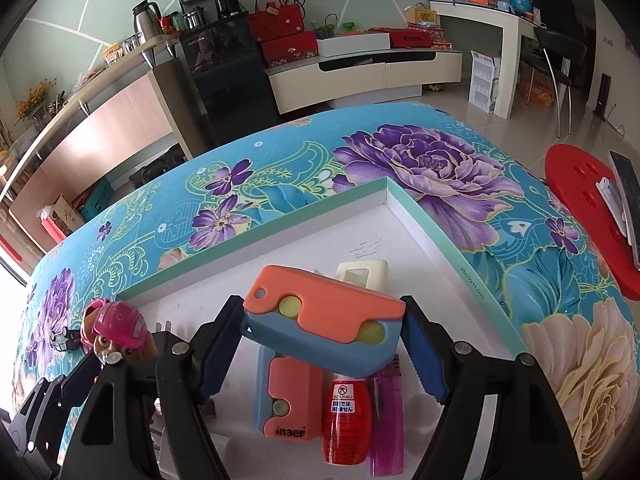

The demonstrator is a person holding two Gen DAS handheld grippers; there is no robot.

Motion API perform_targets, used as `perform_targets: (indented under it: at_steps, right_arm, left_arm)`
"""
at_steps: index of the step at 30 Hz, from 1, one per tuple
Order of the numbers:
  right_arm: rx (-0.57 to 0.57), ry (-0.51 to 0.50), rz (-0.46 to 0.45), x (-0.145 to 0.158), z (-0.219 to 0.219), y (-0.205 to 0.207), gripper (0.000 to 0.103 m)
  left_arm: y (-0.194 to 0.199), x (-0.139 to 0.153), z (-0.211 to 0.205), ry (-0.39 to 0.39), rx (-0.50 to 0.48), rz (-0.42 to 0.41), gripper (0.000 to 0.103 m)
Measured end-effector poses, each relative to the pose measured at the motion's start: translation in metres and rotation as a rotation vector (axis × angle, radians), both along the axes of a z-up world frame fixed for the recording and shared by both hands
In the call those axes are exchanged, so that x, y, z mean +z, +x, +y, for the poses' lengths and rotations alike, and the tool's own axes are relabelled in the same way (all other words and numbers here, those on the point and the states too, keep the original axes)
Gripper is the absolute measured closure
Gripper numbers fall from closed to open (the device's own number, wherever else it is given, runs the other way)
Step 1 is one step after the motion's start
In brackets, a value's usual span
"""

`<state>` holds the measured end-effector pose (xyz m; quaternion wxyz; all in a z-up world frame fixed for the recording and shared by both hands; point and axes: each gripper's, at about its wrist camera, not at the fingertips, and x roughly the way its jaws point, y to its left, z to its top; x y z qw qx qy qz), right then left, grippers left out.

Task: Organize rigid objects
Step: 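Carry the toy dog and orange-blue case over the white tray, then open the left tool to drop the dog while the right tool releases the case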

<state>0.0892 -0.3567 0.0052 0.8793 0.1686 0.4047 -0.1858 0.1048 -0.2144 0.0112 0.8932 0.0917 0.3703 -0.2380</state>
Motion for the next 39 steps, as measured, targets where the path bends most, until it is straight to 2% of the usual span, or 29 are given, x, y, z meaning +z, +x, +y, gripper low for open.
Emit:
perform_targets:
  at_steps: [14,21,25,39]
  right_arm:
    - [0.023,-0.010,0.027,-0.005,0.007,0.005,0.025]
    - [0.026,-0.017,0.038,-0.006,0.008,0.007,0.025]
    - [0.030,-0.023,0.038,-0.005,0.009,0.008,0.025]
    - [0.029,-0.034,-0.019,0.009,0.012,0.005,0.025]
  left_arm:
    - [0.004,-0.010,-0.002,0.011,0.003,0.042,0.050]
    - [0.005,-0.009,0.002,-0.005,0.014,0.052,0.043]
    - [0.005,-0.007,0.003,-0.003,0.015,0.050,0.042]
    - [0.010,0.005,0.021,-0.030,0.059,0.038,0.042]
